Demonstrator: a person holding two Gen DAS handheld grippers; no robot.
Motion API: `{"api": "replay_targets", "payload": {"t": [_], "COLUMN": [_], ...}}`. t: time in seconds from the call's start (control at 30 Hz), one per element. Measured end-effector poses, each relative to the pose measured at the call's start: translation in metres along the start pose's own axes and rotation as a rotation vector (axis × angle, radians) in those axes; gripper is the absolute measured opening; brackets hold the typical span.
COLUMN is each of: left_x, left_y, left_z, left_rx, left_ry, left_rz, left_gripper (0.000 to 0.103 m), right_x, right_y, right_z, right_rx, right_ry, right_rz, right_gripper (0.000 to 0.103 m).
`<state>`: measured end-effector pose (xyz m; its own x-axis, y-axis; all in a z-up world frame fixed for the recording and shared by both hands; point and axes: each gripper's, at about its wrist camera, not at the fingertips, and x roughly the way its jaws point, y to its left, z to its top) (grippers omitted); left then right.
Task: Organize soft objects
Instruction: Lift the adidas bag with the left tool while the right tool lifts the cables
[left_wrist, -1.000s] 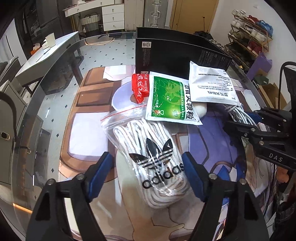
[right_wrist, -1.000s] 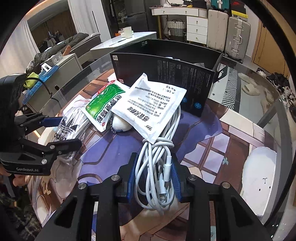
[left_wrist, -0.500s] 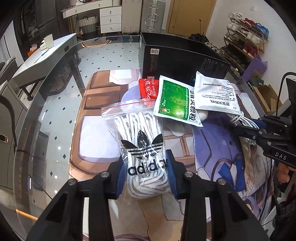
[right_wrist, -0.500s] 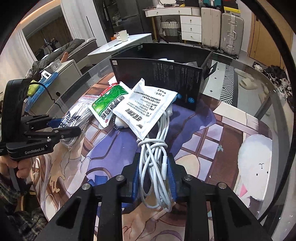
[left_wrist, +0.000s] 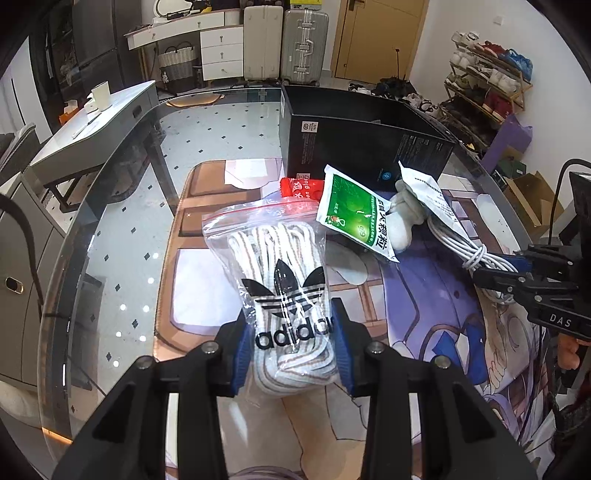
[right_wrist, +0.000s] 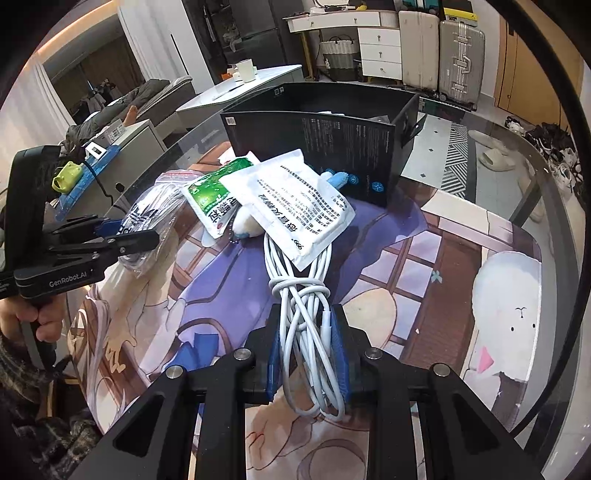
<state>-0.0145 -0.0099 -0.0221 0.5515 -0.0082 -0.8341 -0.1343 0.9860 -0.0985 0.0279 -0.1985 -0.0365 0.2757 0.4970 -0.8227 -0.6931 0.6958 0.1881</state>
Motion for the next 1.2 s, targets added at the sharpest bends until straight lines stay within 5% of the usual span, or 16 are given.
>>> {"api": "replay_targets", "payload": {"t": [0.47, 1.2], "left_x": [-0.022, -0.025], "left_y": [0.001, -0.017], "left_z": [0.010, 0.042], "left_rx": [-0.005, 0.064], "left_ry": [-0.058, -0.099], "left_rz": [-0.008, -0.005], "left_gripper": [0.037, 0.037], "right_x": [-0.012, -0.057], "right_y": [0.036, -0.009], "right_z": [0.005, 0.042], "right_rx": [-0.045, 0.024], "right_ry": [-0.022, -0.134], "right_rz": [0.113, -0.037], "right_gripper": [0.024, 0.024]}}
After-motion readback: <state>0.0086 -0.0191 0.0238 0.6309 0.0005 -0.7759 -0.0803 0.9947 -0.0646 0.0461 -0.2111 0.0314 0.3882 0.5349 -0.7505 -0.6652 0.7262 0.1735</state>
